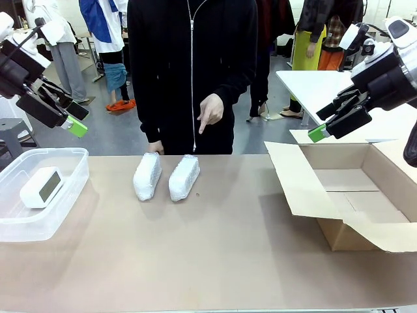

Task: Separate and place wrapped and unwrapped clocks.
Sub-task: Pick up the Digital clock indicated by the person.

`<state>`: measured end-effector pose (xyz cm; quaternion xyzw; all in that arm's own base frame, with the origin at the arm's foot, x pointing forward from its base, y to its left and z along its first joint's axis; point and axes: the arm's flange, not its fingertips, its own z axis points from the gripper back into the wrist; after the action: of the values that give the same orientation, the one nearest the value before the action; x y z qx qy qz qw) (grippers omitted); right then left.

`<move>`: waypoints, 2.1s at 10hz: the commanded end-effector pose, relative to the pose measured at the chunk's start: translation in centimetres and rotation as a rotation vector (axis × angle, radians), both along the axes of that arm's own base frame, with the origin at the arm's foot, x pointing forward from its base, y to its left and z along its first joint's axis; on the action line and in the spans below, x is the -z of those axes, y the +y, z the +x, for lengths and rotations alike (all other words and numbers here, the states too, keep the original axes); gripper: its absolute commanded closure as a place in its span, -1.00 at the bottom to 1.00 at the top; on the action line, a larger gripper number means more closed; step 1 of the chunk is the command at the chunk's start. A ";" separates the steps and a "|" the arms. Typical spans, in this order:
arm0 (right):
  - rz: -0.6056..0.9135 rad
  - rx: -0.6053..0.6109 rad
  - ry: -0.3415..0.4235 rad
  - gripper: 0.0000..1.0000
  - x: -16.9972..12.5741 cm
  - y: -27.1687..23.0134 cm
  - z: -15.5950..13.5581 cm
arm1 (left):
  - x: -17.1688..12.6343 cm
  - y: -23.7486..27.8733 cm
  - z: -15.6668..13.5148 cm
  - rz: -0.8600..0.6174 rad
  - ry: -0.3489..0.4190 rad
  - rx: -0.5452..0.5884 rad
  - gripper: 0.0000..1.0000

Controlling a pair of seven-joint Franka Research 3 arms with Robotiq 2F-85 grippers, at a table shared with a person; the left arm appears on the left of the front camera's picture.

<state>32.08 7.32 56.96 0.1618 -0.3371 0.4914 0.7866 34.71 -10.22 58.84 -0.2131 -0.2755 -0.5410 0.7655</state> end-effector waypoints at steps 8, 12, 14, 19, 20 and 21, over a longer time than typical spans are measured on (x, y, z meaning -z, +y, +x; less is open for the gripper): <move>-0.215 -0.431 -0.082 -1.00 -3.0 14.3 9.1 | -0.3 0.0 0.2 -0.006 0.010 -0.005 -1.00; -0.362 -0.717 -0.177 -1.00 2.4 28.1 12.5 | -0.3 0.0 0.2 -0.006 0.010 -0.005 -1.00; -0.505 -0.853 -0.329 -1.00 6.2 29.2 14.9 | -0.3 0.0 0.2 -0.006 0.010 -0.005 -1.00; -0.480 -0.914 -0.283 -1.00 7.0 30.1 14.2 | -0.3 0.0 0.2 -0.006 0.010 -0.005 -1.00; -0.480 -0.914 -0.283 -1.00 7.0 30.1 14.2 | -0.3 0.0 0.2 -0.006 0.010 -0.005 -1.00; -0.473 -0.957 -0.311 -1.00 7.1 29.7 14.6 | -0.3 0.0 0.2 -0.006 0.010 -0.005 -1.00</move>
<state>46.34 37.47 49.87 0.0445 -0.2165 0.8681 0.4445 34.78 -10.21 58.85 -0.2116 -0.2749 -0.5404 0.7665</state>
